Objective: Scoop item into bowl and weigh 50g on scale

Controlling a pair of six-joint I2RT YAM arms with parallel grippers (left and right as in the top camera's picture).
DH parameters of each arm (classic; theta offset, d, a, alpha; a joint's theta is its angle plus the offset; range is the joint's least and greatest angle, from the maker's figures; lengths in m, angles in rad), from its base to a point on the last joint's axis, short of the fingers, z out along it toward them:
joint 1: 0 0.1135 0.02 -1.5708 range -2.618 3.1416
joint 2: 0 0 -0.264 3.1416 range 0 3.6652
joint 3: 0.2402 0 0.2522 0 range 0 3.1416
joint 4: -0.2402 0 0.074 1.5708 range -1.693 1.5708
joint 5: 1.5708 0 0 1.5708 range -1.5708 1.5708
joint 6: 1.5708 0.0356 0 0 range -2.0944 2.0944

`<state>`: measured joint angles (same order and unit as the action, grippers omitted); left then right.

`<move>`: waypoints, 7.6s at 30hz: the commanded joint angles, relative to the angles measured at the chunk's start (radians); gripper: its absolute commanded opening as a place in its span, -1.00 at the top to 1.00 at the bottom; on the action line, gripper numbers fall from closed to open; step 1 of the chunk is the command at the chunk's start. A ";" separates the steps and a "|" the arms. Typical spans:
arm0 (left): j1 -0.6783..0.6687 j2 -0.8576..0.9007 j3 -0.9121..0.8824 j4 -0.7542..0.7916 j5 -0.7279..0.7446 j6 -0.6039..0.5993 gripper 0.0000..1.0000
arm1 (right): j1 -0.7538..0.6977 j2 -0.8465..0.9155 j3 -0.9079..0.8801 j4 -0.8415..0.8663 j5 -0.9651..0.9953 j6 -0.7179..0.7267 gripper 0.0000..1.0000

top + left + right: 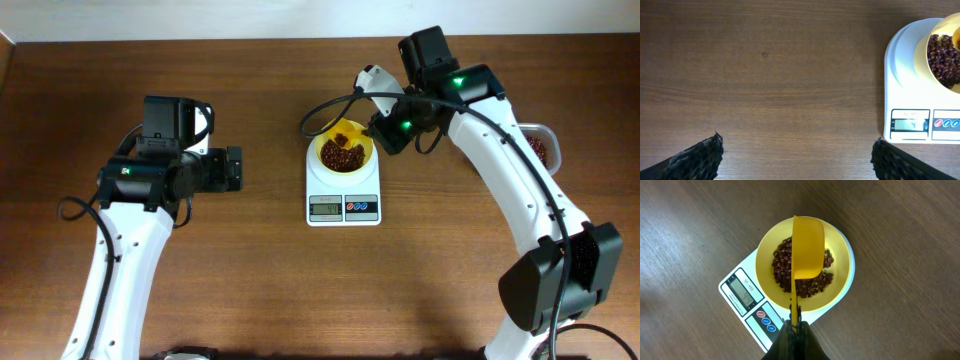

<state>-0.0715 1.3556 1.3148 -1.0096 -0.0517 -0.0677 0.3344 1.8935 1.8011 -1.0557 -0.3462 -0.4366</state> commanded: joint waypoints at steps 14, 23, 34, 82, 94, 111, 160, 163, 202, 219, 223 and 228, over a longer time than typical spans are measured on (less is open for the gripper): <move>0.004 -0.010 0.004 0.002 0.004 0.005 -0.97 | -0.164 -0.025 0.023 -0.015 -0.226 0.138 0.92; 0.004 -0.010 0.004 0.002 0.004 0.005 -0.98 | -0.145 -0.024 0.023 -0.033 -0.226 0.108 0.92; 0.005 -0.010 0.004 0.002 0.004 0.005 -0.97 | 0.027 -0.024 0.023 -0.028 0.116 -0.005 0.92; 0.004 -0.010 0.004 0.001 0.004 0.005 -0.97 | -0.821 -0.055 0.153 -0.457 -0.391 0.321 0.92; 0.004 -0.010 0.004 0.002 0.004 0.005 -0.97 | -0.875 -0.017 0.006 -0.334 -0.132 0.420 0.92; 0.004 -0.010 0.004 0.002 0.004 0.005 -0.97 | -0.834 -0.023 -0.199 -0.098 -0.064 0.505 -0.98; 0.004 -0.010 0.004 0.002 0.004 0.005 -0.97 | -0.898 -0.431 -0.135 -0.391 0.032 0.491 -0.98; 0.004 -0.010 0.004 0.002 0.004 0.005 -0.97 | -0.898 -0.499 -0.135 -0.414 0.016 0.462 -0.96; 0.004 -0.010 0.004 0.002 0.004 0.005 -0.97 | -0.307 -1.556 -1.425 1.090 0.246 0.460 -0.98; 0.004 -0.010 0.004 0.002 0.004 0.005 -0.97 | -0.307 -1.890 -1.644 1.011 0.344 0.462 -0.98; 0.004 -0.010 0.004 0.002 0.004 0.005 -0.97 | -0.307 -1.890 -1.790 1.218 0.359 0.462 -0.98; 0.004 -0.010 0.004 0.002 0.004 0.005 -0.97 | -0.338 -1.890 -1.796 1.146 0.375 0.462 -0.98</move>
<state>-0.0715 1.3537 1.3148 -1.0092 -0.0517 -0.0677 0.0116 0.0135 0.0128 0.1112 0.0109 0.0223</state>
